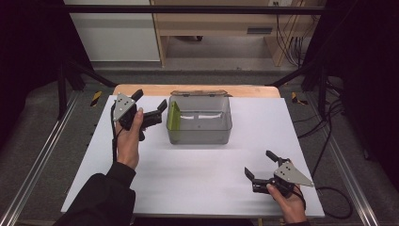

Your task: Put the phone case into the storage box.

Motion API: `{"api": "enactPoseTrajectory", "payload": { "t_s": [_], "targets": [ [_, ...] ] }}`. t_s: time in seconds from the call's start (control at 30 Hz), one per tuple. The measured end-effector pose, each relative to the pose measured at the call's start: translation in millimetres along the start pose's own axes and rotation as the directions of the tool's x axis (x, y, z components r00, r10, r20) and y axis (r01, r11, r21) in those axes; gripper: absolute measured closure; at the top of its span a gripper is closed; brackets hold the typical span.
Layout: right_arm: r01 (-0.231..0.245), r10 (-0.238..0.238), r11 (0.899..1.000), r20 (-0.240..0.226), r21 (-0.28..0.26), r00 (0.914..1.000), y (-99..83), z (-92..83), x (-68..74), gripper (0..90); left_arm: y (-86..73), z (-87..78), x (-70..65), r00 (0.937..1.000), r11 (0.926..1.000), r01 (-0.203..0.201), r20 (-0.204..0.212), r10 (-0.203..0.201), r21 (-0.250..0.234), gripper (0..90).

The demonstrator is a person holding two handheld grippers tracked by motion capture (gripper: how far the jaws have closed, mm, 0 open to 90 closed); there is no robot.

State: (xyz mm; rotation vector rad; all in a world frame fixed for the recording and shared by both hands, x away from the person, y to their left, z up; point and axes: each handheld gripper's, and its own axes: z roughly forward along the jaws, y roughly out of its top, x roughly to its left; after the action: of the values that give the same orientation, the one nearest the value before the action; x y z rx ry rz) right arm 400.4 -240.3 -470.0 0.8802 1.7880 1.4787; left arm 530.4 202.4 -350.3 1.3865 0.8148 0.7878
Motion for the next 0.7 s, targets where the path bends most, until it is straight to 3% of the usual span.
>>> {"api": "enactPoseTrajectory", "payload": {
  "t_s": [0.7],
  "targets": [
    [-0.002, 0.002, 1.000, -0.006, 0.001, 1.0000, -0.4, 0.5, 0.2, 2.0, 3.7, -13.6, 16.1, 0.9997, 1.0000, 0.001, -0.023, -0.001, -0.008, 2.1]
  ]
}}
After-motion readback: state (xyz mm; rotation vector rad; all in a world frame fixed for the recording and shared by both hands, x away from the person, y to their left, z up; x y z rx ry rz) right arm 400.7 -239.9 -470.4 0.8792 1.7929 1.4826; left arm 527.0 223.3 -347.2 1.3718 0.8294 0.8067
